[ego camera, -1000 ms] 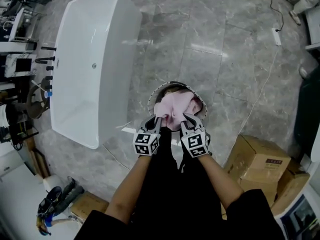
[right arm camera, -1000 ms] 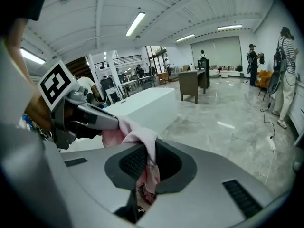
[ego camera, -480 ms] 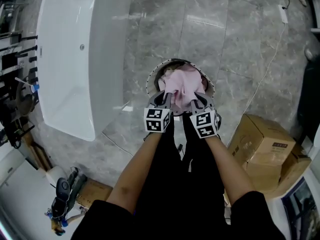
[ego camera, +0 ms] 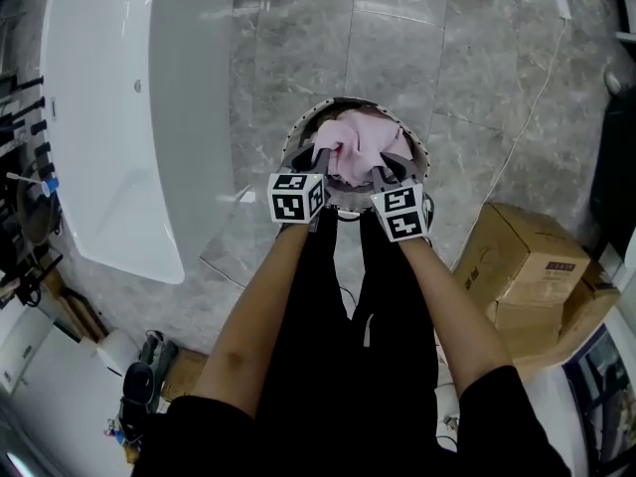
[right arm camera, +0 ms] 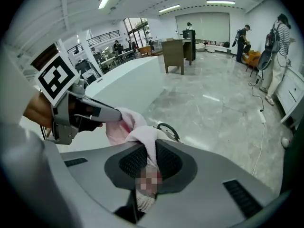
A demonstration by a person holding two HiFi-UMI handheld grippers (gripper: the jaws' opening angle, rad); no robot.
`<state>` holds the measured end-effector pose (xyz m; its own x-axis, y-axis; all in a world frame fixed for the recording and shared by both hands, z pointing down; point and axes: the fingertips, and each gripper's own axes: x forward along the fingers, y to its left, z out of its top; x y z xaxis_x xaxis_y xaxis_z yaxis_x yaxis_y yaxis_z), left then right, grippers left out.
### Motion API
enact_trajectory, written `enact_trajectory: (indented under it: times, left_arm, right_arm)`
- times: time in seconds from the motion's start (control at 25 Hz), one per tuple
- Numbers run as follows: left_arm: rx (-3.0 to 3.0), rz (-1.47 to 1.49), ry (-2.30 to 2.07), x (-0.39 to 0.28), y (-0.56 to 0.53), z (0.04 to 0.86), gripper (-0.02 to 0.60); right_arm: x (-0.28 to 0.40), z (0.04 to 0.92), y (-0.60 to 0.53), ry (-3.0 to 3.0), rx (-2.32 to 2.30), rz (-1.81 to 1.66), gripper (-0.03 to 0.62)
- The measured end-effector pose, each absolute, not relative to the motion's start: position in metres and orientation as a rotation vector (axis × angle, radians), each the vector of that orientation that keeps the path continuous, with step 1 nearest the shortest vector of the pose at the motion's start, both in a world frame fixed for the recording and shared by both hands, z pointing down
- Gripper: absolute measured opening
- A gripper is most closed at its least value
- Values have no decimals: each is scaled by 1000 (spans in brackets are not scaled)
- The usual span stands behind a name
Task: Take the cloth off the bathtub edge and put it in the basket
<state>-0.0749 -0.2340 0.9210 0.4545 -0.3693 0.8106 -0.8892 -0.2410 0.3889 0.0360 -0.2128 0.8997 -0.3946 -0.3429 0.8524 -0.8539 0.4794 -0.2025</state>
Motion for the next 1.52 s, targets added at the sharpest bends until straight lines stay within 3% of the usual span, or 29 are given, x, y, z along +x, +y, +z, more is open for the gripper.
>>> enact_trajectory:
  times: [0.28, 0.48, 0.8, 1.08, 1.52]
  left_arm:
    - [1842, 791, -981, -84, -243, 939, 177]
    - [1832, 781, -1011, -97, -241, 939, 248]
    - [1826, 745, -1100, -123, -227, 921, 252]
    - [1843, 681, -1089, -108, -225, 882, 252]
    - [1995, 565, -1032, -65, -229, 704, 252]
  right_arm:
    - [21, 919, -212, -1900, 976, 955, 60]
    - [14, 925, -208, -1854, 1012, 1035, 172]
    - [8, 912, -209, -1863, 997, 965, 186]
    - [19, 876, -206, -1888, 1028, 1029, 198]
    - [39, 671, -226, -2083, 1350, 1156, 198]
